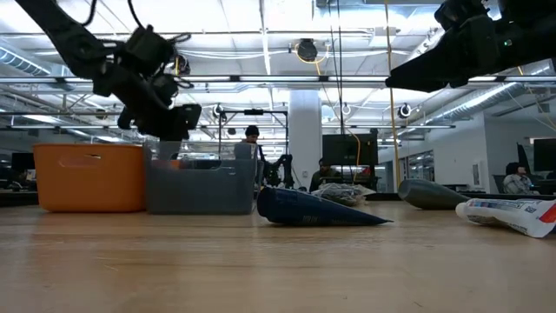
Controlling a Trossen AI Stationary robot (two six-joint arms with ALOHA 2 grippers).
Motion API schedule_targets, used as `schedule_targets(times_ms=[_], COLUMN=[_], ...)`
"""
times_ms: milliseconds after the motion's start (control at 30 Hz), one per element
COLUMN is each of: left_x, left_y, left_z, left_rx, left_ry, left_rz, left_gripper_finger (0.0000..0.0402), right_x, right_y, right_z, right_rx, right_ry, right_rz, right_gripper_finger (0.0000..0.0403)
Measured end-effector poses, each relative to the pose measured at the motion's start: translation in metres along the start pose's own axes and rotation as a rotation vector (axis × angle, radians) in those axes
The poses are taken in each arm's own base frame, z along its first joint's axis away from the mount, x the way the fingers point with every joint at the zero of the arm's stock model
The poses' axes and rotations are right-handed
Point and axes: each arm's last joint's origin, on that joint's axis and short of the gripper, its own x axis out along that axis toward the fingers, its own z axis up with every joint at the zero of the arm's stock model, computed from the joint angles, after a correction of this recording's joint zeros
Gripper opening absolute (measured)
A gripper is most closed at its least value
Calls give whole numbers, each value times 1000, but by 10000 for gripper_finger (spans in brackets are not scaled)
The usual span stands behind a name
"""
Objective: Pick & Place Travel size toiletries
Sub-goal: Put the bottom black deodorant into the gray bin, then put the black deodorant into the gray bin
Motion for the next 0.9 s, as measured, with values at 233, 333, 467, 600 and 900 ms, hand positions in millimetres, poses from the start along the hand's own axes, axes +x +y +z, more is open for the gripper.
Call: schedule_targets(times_ms=[233,333,467,600,900], left_x=[14,16,15,15,-20], left_y=[2,2,2,1,-7], left_z=[-12,-14,-14,-14,16], left_rx=[-79,-72,-68,-32,37], left_ry=[78,87,90,97,8], left_rz=[-21,-17,-18,-50,-464], left_gripper_finger=[200,267,345,390,363], right_x=[0,0,0,0,-1], right_y=[0,0,0,0,0], right_z=[0,0,0,0,-4], right_rx=[-1,-1,-1,-1,-8], right_ry=[0,0,0,0,39], right_rz=[0,0,0,0,4], right_gripper_finger=[313,313,313,313,313])
